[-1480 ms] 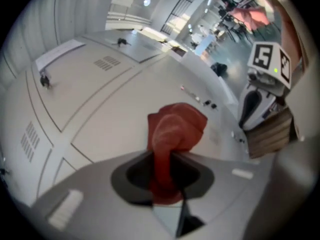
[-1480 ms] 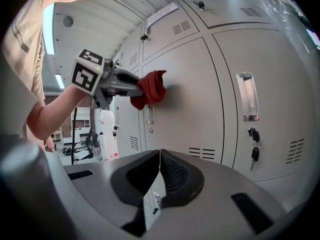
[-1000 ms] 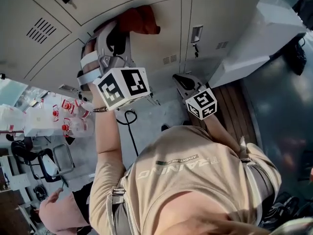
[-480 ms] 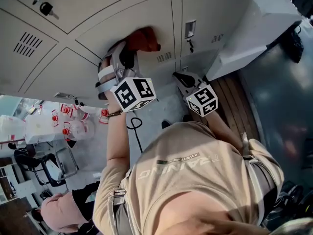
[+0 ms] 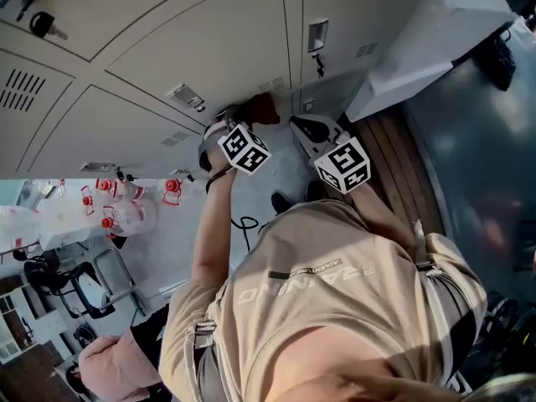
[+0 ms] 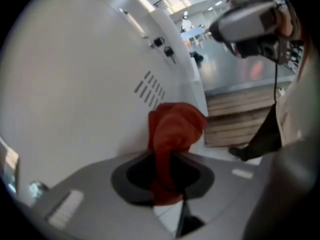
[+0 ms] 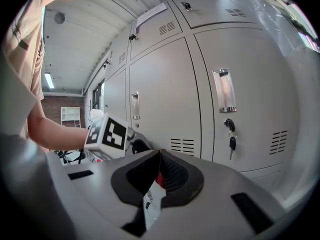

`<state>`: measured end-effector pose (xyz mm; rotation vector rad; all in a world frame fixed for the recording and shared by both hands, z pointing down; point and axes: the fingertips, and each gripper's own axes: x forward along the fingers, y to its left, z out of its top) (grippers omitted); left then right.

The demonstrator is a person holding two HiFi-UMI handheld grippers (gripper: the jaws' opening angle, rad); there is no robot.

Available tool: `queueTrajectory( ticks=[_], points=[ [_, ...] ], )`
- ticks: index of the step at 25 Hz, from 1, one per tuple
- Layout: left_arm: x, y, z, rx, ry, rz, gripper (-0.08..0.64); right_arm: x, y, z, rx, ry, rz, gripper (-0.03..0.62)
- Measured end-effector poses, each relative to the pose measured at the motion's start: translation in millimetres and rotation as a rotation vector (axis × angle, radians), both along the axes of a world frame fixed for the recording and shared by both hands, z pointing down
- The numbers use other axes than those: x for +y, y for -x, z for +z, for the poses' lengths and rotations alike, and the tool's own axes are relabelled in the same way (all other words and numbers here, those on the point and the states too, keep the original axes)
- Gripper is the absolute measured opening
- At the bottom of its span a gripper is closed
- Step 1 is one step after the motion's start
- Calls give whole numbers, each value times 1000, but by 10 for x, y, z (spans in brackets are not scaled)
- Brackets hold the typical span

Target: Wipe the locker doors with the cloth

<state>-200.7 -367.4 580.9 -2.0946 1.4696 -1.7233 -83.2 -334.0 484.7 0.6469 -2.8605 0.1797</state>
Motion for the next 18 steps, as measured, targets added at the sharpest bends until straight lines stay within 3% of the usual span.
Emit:
queueTrajectory(
  ticks=[4, 9, 13, 18],
  points=[
    [15, 22, 340, -15, 54, -3, 83, -42, -137, 0, 3, 3, 40, 15],
    [24, -60, 143, -21, 36, 20, 83, -95, -224, 2, -1, 2, 69, 15],
    [0, -291, -563, -51, -87, 82, 83, -133, -225, -55, -10, -14, 71, 15],
    [-88, -576, -1782, -138, -321, 143, 84, -184, -257, -208, -24, -53, 75, 15]
  ],
)
